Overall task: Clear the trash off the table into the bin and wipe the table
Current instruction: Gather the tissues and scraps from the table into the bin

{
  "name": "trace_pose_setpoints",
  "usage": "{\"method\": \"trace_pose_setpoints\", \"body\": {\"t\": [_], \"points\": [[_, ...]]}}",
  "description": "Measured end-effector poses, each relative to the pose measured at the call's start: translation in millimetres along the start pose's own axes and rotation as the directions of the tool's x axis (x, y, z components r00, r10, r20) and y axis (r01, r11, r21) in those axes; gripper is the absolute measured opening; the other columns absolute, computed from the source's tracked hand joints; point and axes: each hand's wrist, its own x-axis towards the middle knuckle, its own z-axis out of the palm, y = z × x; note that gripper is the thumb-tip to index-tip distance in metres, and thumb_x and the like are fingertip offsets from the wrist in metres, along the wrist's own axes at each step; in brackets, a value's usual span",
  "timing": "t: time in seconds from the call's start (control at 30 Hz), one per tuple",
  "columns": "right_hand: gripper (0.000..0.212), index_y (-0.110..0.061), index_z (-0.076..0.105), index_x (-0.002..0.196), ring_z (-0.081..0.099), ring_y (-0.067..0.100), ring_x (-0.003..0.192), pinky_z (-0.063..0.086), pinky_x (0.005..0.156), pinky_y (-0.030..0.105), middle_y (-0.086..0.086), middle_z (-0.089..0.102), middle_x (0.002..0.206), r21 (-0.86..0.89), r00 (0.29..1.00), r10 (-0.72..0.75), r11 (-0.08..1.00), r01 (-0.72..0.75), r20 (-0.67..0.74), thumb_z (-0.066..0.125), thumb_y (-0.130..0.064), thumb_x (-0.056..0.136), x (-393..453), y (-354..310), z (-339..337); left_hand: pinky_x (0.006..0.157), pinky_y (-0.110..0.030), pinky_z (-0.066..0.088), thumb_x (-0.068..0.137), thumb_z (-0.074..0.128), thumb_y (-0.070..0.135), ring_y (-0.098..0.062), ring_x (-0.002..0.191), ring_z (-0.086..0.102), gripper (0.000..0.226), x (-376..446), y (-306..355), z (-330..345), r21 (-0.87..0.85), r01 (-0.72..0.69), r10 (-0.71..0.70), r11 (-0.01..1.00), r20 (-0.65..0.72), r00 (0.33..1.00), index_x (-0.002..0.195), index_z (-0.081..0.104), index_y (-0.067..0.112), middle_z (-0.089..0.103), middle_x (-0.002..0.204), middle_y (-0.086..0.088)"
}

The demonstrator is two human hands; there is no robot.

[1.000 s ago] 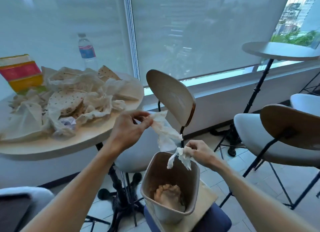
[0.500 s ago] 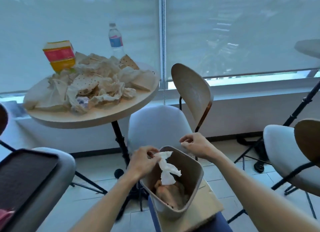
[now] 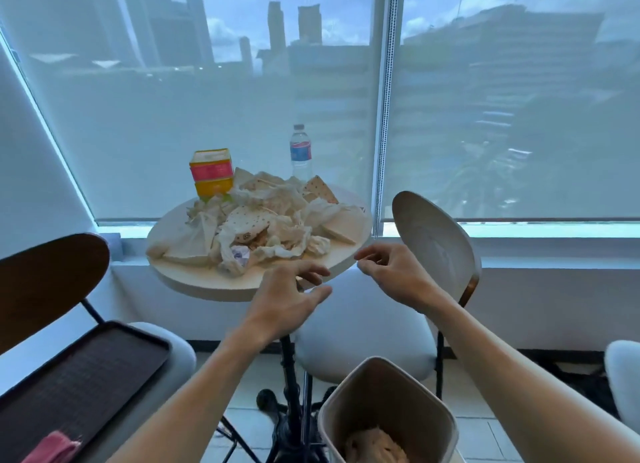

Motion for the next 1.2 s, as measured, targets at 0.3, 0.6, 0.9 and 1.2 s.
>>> {"method": "trace_pose_setpoints", "body": {"t": [0.3, 0.6, 0.9, 1.2], "points": [[0.02, -0.017, 0.071, 0.105, 0.065, 0.015, 0.09, 0.054, 0.088, 0.037, 0.003, 0.07, 0.096, -0.135, 0.981, -0.18, 0.976, 0.169, -0.068, 0.066, -0.023, 0.087, 48.6, -58.4, 53.1, 0.07, -0.016, 0.049, 0.082, 0.075, 0.026, 0.003, 0.076, 0.063, 0.013, 36.4, -16.8, -76.1, 0.033, 0.014, -0.009, 0.999, -0.149, 0.989, 0.094, 0.072, 0.03, 0.07, 0.085, 0.014], [0.058, -0.026, 0.043, 0.141, 0.028, 0.031, 0.132, 0.027, 0.108, 0.045, 0.009, 0.033, 0.142, -0.664, 0.982, -0.179, 0.727, 0.174, 0.061, 0.061, -0.035, 0.087, 79.3, -87.6, 99.4, 0.067, -0.016, 0.038, 0.084, 0.073, 0.02, 0.007, 0.074, 0.052, 0.023, 66.8, -50.2, -121.3, 0.15, 0.02, 0.01, 0.989, -0.2, 0.98, 0.106, 0.07, 0.022, 0.069, 0.095, 0.006], [0.022, -0.021, 0.067, 0.109, 0.041, 0.027, 0.123, 0.029, 0.101, 0.043, 0.005, 0.053, 0.126, -0.558, 0.974, -0.194, 0.825, 0.096, -0.119, 0.056, -0.025, 0.091, 94.2, -98.6, 111.1, 0.087, -0.033, 0.05, 0.082, 0.071, 0.031, -0.018, 0.104, 0.061, 0.045, 100.8, -70.9, -110.9, 0.416, -0.081, 0.125, 0.906, -0.079, 0.989, 0.125, 0.062, 0.021, 0.068, 0.113, -0.001], [0.01, -0.023, 0.067, 0.097, 0.062, 0.015, 0.097, 0.047, 0.094, 0.044, -0.01, 0.065, 0.094, -0.236, 0.913, -0.172, 0.968, 0.087, -0.369, 0.062, -0.028, 0.089, 88.0, -113.4, 85.1, 0.087, -0.039, 0.045, 0.085, 0.057, 0.054, -0.024, 0.097, 0.061, 0.046, 122.5, -82.1, -82.0, 0.684, -0.12, 0.231, 0.719, -0.072, 0.97, 0.117, 0.058, 0.021, 0.064, 0.109, -0.002]]}}
